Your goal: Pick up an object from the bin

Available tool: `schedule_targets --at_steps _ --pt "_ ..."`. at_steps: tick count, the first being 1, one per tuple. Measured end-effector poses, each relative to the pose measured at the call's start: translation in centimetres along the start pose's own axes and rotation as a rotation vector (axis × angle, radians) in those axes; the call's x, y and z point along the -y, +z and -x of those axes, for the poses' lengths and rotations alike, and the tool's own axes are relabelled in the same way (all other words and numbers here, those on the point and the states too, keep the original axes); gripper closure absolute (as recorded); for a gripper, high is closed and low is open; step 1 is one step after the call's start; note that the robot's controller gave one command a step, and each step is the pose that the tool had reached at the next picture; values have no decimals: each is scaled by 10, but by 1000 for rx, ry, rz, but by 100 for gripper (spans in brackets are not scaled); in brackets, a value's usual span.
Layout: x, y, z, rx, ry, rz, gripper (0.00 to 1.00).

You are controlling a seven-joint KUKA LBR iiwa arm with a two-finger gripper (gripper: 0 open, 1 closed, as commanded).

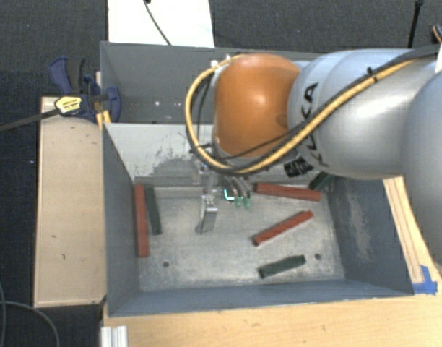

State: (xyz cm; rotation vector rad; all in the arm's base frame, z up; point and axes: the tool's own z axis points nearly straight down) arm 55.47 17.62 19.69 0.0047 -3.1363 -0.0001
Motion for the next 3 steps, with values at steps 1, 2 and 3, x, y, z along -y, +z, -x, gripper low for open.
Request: schedule_targets --at_steps 1,2,3 --pt "100 -3 23 8 -1 -3 0" --pt "176 100 -52 -6 -4 -3 0" --pt "178 127 -2 10 -125 0 0"
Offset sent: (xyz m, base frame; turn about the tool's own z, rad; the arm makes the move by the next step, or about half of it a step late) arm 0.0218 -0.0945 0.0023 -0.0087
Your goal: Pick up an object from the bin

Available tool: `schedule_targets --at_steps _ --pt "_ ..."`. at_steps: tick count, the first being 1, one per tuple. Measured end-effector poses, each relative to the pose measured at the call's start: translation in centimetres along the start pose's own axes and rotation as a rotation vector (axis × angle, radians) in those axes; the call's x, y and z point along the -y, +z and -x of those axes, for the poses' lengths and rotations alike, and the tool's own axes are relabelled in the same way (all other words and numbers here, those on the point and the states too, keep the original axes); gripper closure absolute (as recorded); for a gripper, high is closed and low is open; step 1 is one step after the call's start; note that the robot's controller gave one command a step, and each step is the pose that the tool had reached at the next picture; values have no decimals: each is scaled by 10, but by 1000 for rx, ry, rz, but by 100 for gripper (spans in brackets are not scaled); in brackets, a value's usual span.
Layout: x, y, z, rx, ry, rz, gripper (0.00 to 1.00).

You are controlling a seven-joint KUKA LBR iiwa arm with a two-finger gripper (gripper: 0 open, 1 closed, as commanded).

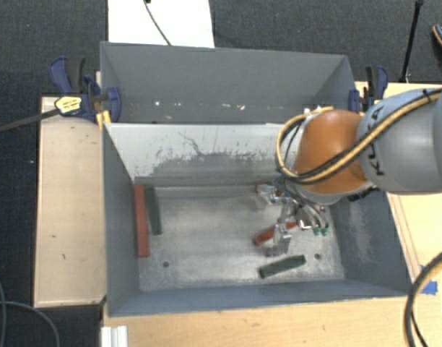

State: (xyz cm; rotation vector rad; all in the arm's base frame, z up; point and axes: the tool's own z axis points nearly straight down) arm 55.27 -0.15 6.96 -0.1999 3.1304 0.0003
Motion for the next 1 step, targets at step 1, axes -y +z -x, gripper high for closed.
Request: schedule_targets --at_steps 1 --pt "0 -1 -1 -1 6 1 100"
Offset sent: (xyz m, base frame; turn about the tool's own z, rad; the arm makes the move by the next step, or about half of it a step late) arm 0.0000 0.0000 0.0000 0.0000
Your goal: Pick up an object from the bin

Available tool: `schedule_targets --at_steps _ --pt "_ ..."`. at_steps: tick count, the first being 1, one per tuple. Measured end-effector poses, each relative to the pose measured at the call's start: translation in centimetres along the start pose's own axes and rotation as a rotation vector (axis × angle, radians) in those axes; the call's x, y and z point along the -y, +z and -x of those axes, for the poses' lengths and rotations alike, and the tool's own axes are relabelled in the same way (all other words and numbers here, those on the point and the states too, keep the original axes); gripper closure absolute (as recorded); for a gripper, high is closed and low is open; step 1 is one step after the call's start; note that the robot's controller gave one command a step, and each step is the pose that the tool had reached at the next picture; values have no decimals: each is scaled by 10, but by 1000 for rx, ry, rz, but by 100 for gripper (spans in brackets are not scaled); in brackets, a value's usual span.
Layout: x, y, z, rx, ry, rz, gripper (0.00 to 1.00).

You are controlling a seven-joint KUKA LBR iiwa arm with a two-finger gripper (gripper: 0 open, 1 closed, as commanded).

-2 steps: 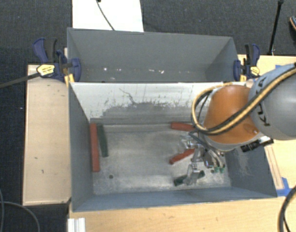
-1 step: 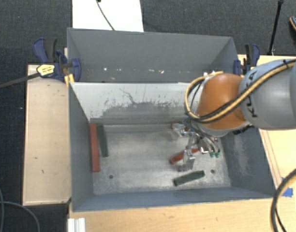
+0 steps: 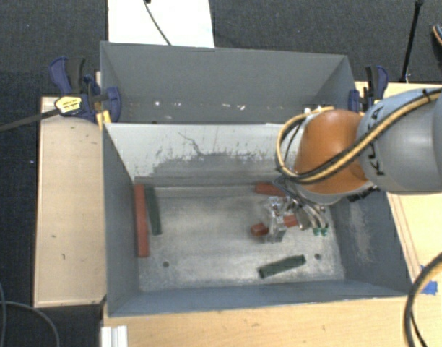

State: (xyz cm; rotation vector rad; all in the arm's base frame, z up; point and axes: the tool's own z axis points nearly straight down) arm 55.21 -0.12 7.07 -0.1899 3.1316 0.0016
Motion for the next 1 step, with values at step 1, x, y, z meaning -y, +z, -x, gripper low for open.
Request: schedule_targets --at_steps 1 --pt "-1 -142 12 7 62 -1 100"
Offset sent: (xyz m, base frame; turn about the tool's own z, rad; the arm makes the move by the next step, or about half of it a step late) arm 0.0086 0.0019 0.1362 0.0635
